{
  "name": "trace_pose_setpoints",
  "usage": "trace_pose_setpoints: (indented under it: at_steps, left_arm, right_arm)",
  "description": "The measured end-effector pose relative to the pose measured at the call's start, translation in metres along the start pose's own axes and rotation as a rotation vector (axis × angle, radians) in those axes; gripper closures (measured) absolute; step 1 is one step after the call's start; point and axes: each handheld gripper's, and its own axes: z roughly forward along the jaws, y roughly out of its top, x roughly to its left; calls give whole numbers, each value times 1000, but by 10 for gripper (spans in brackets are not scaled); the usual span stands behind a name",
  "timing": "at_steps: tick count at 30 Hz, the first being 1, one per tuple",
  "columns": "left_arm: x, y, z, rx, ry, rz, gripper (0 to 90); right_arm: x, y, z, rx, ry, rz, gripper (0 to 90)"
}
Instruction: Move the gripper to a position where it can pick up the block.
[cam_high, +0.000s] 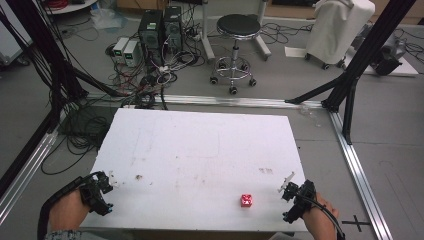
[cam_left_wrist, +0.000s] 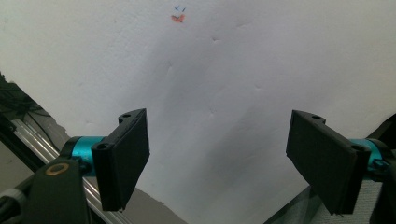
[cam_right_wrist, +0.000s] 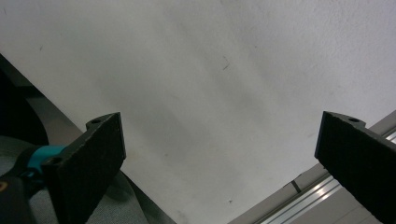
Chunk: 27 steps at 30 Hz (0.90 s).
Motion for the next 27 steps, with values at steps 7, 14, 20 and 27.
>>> trace_pose_setpoints:
  at_steps: [7,14,20,27]
  left_arm:
    - [0,0,-1,5,-2,7,216]
    - [-1,0,0,10,-6,6,216]
    - [-1,0,1,9,-6,8,216]
    - [0,-1,1,5,-5,1,217]
  right_arm:
    - [0,1,-1,-2,-1,-3,10]
    - [0,1,-1,-1,1,-7,10]
    - [0,1,-1,-1,-7,-10,10]
    - [0,5,-3,-26,-19,-37,10]
